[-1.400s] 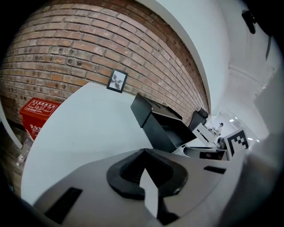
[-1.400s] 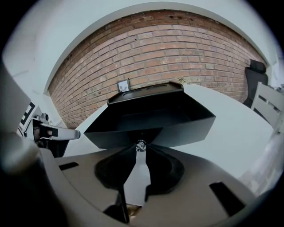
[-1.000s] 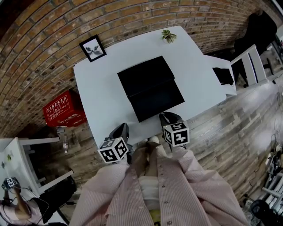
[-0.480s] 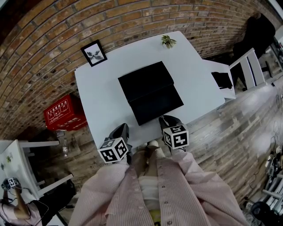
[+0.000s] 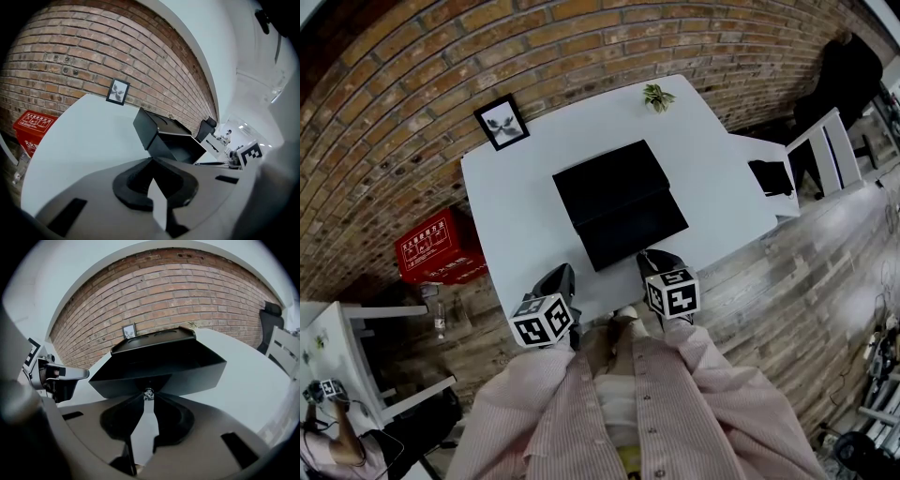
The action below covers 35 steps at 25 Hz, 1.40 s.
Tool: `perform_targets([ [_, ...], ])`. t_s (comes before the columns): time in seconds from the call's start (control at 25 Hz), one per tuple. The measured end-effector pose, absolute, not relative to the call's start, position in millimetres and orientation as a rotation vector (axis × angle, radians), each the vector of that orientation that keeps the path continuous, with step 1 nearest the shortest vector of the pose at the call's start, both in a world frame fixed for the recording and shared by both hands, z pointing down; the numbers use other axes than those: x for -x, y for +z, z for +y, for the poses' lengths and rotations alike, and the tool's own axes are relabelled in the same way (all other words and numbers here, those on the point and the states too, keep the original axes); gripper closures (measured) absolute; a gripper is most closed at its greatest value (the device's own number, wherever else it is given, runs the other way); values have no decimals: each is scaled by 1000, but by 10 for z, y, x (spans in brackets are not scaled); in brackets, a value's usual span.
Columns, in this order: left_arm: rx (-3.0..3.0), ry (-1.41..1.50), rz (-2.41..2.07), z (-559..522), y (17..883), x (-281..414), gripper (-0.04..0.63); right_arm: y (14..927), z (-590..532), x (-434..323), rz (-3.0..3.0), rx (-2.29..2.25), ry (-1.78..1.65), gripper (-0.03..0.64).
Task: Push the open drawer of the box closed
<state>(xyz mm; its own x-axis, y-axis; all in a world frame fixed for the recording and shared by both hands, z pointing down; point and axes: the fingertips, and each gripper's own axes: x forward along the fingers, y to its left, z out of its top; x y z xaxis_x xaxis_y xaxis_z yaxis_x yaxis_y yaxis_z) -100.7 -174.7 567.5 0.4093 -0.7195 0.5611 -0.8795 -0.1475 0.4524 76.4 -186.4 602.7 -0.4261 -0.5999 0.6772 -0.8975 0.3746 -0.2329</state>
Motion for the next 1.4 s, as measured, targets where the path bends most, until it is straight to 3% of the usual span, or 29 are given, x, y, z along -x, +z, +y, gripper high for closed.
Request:
perform_targets([
  [1.4, -1919, 239, -1418, -2046, 5597, 1099, 600, 5994, -2215, -624, -2190, -1245, 799, 548],
])
